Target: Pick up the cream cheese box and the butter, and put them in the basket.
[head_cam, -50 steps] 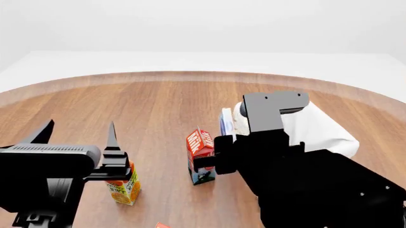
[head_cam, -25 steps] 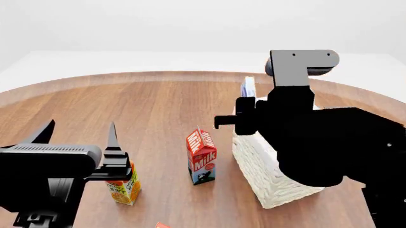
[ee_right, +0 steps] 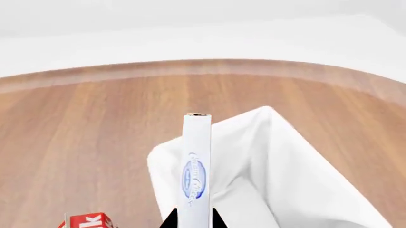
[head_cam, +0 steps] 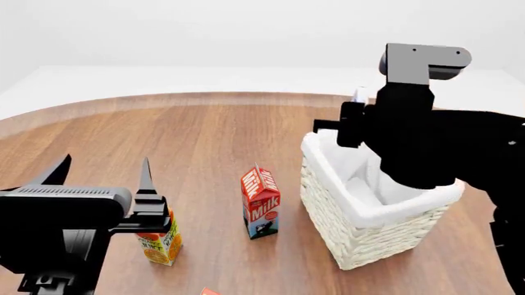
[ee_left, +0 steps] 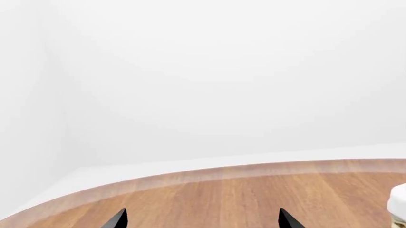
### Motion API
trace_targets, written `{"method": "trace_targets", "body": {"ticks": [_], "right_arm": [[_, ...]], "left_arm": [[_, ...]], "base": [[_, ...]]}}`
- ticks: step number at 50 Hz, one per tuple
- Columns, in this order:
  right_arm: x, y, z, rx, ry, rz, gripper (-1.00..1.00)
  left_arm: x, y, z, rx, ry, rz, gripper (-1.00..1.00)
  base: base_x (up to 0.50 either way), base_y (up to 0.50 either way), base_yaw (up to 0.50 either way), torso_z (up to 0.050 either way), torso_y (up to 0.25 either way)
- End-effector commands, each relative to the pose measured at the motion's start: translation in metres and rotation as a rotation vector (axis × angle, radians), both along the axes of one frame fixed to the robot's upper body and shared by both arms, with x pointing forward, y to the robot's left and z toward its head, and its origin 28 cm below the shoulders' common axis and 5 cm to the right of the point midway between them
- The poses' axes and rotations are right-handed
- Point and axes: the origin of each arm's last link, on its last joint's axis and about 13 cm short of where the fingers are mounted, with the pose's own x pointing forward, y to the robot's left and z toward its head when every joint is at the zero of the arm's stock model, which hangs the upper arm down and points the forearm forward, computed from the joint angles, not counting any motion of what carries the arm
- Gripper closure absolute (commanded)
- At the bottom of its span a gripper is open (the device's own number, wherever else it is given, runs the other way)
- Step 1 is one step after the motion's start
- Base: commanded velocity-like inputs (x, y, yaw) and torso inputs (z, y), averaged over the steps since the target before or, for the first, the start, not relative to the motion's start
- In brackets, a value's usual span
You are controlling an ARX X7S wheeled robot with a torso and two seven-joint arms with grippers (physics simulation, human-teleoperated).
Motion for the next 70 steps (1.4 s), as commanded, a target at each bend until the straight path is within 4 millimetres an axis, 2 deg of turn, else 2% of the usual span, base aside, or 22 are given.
{"method": "trace_targets", "body": {"ticks": [1, 35, 53, 70], "right_arm": [[0.012, -0.005, -0.007, -0.001, 0.047, -0.059, 1.00], [0.030, -0.008, -0.024, 0.065, 0.226, -0.167, 1.00], [0.036, -0.011, -0.026, 0.061, 0.240, -0.207, 1.00], [0.043, -0.011, -0.040, 0.042, 0.271, -0.233, 1.00]], "left_arm": [[0.000, 0.000, 0.000, 0.001, 0.000, 0.001, -1.00], [0.000, -0.002, 0.001, 0.006, -0.004, -0.007, -1.00], [-0.002, -0.001, 0.000, 0.002, -0.004, -0.006, -1.00], [-0.001, 0.000, 0.002, 0.001, -0.007, -0.001, -1.00]], "base": [[0.00, 0.00, 0.00, 0.000, 0.000], [0.00, 0.00, 0.00, 0.000, 0.001], [0.00, 0.00, 0.00, 0.001, 0.001], [0.00, 0.00, 0.00, 0.000, 0.001]]}}
